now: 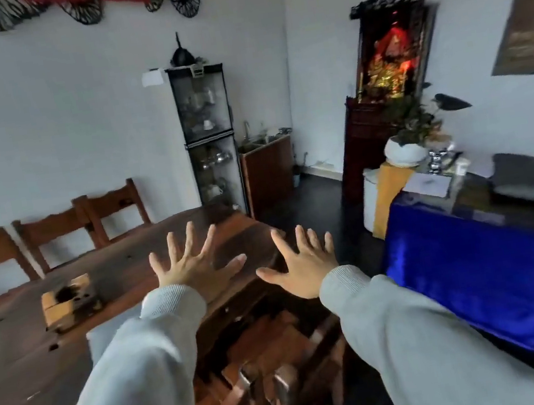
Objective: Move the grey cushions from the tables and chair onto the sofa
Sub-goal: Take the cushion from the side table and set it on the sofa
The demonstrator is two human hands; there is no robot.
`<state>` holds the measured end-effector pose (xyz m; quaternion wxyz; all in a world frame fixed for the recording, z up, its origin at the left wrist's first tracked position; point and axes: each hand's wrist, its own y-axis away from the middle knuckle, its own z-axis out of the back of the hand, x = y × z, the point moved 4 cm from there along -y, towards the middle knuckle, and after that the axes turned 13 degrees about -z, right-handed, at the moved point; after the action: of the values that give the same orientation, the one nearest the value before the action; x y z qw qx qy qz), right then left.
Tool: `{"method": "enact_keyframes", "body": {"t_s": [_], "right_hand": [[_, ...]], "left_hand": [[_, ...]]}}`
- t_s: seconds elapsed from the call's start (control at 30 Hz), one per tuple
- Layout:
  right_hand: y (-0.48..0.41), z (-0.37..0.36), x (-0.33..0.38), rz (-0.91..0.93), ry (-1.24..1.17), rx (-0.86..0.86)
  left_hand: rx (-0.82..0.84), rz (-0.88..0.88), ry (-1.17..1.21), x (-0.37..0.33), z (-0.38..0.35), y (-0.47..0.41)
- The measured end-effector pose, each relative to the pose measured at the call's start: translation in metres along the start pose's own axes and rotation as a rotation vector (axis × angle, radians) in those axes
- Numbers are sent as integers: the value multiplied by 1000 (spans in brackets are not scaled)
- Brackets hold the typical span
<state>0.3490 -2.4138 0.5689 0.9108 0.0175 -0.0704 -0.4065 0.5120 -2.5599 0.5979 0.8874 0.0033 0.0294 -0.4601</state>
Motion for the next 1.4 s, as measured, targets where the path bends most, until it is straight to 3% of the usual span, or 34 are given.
{"method": "enact_keyframes", "body": {"t_s": [0.13, 0.27, 0.57, 0.83, 1.07, 1.27, 1.4], "right_hand": [[-45, 23, -140, -259, -1, -3], [-67, 43, -284, -482, -11, -10], [-124, 95, -568, -729, -55, -73], [-200, 109, -731, -811, -94, -59], [-318, 90, -875, -895, -93, -58], [-412, 85, -1003, -987, -132, 28], [-447, 81, -1078, -1027, -174, 98]], "left_hand": [[-37, -218, 77, -127, -13, -97], [37, -366, 90, -264, -30, -173], [74, -546, 112, -539, -52, -313], [133, -588, 172, -699, -76, -431], [208, -691, 249, -829, -116, -576], [250, -722, 416, -943, -146, -710], [372, -699, 414, -1007, -187, -773]]}}
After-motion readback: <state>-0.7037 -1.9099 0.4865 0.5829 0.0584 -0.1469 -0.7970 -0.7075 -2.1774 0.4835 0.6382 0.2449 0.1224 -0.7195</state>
